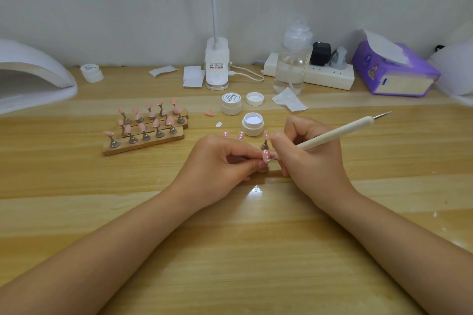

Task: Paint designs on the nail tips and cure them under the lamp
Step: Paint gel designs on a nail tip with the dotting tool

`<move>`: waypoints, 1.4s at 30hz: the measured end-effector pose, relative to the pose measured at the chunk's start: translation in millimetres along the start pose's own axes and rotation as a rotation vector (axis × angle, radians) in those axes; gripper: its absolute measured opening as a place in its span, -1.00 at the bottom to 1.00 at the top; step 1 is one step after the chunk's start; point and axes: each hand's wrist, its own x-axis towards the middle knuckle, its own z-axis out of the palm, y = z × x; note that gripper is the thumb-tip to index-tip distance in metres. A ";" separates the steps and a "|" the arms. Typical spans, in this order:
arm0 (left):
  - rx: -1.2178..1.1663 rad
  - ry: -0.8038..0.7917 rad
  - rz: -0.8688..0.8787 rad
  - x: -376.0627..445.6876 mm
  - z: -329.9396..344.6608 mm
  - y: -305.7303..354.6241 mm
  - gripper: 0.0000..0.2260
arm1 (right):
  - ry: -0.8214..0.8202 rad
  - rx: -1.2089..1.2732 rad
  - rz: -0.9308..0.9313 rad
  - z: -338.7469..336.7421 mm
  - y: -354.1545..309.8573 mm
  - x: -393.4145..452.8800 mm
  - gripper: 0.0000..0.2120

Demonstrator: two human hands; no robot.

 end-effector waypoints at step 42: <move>0.012 0.004 0.004 0.0 0.2 0.3 -0.74 | 0.021 -0.026 0.033 0.3 -2.7 -0.1 -0.55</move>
